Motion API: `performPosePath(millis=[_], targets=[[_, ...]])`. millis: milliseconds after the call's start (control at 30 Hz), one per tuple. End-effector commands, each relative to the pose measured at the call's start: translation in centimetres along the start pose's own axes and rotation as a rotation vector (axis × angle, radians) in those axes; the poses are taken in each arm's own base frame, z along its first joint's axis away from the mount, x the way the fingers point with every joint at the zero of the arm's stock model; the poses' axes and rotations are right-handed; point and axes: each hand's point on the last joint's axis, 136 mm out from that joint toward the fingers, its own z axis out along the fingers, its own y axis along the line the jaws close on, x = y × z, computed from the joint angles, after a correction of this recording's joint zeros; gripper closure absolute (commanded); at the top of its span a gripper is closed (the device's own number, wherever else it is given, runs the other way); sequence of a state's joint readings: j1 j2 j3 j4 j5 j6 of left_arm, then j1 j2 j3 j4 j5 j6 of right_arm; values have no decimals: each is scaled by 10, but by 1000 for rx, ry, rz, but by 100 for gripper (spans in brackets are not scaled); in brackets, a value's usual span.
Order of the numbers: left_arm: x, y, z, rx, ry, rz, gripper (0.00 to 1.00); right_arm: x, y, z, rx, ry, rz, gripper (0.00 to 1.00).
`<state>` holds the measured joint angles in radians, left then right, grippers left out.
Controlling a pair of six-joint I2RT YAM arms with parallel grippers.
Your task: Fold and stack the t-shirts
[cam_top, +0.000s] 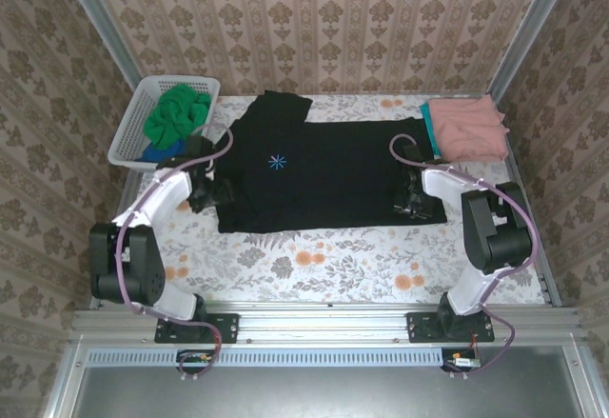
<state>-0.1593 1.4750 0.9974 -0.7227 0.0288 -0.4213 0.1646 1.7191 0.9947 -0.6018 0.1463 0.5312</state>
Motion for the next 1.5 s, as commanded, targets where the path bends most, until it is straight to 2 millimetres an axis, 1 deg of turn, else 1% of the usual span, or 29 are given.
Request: performPosePath(millis=[0,100,233,300,400,433,500,533,600,633,700,733,767,800,833,867,900,967,1000,1100,1200,1300,1400,1467], targets=[[16,-1,16,62,0,-96,38,17,-30,13,58,63,65,55],[29,-2,20,100,-2,-98,38,19,-34,13,27,64,91,55],[43,-19,30,226,-2,-85,38,19,-34,13,9,70,94,55],[47,-27,33,271,-6,-78,41,19,-33,13,6,67,95,55],[52,-39,35,339,-11,-71,48,18,-32,14,1,67,95,55],[55,-43,34,354,-15,-64,52,18,-32,14,-2,68,95,55],[59,-45,33,356,-13,-53,67,18,-32,14,0,66,93,55],[60,-43,30,345,-9,-51,77,19,-33,14,3,66,93,55],[59,-37,20,300,-9,-38,90,19,-35,15,8,67,93,55],[55,-34,12,271,-20,-24,94,19,-36,14,8,67,94,55],[46,-36,-5,229,-48,9,96,19,-37,14,9,68,94,55],[39,-41,-15,219,-69,35,96,19,-38,15,11,67,94,56],[35,-46,-20,213,-81,57,93,19,-38,15,10,66,94,55],[30,-52,-24,213,-87,77,86,20,-39,15,10,65,97,55],[27,-57,-26,213,-78,92,69,20,-39,16,8,63,100,55],[25,-58,-27,204,-64,97,56,19,-40,16,6,58,103,55],[26,-56,-26,181,-48,105,52,17,-40,16,4,58,108,55],[28,-42,-23,122,-42,101,44,14,-40,17,8,58,112,55],[31,-31,-20,98,-40,83,43,13,-39,16,7,58,110,55],[40,-4,-8,98,-29,-17,38,11,-37,16,-6,57,107,55],[49,9,9,107,-10,-87,38,11,-34,16,-21,57,103,55],[47,7,22,135,-3,-110,40,13,-34,17,-22,61,101,55],[39,1,32,166,-14,-116,43,15,-35,17,-22,60,99,55],[35,-2,40,177,-11,-116,53,16,-36,17,-19,60,99,55]])
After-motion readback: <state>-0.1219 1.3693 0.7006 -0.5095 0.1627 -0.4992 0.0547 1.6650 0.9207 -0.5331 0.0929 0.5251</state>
